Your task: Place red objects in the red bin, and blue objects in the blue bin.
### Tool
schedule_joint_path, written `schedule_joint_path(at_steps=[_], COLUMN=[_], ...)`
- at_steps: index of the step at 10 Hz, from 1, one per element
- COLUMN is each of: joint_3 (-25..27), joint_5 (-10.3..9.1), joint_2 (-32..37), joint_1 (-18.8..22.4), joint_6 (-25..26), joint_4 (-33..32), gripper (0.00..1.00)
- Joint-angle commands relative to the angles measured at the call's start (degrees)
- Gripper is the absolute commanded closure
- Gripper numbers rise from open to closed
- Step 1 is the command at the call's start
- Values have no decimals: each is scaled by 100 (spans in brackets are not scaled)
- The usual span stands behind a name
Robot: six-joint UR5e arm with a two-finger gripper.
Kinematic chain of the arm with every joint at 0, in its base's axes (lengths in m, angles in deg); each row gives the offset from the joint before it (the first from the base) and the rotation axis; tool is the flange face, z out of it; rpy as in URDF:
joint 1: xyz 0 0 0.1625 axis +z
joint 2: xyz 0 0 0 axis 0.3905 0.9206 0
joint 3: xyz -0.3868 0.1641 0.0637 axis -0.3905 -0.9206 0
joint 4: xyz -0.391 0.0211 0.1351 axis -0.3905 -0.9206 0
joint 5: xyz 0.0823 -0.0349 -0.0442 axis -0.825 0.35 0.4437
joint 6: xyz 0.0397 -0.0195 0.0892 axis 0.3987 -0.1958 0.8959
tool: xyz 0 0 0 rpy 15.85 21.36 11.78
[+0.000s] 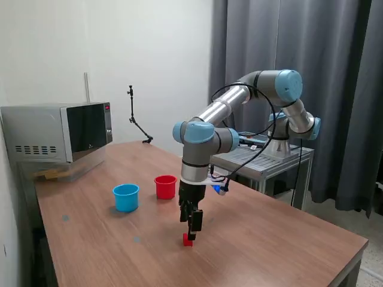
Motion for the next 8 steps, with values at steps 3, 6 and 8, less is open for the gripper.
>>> schedule_joint_path(at_steps=[3,6,8], joint_3=[-15,-33,-33], joint_5=[-8,-8,-8], joint_2=[-136,-136,-127], joint_1=[0,0,35], joint_6=[7,7,15], joint_4=[-62,-71,-71], gripper=[0,0,0])
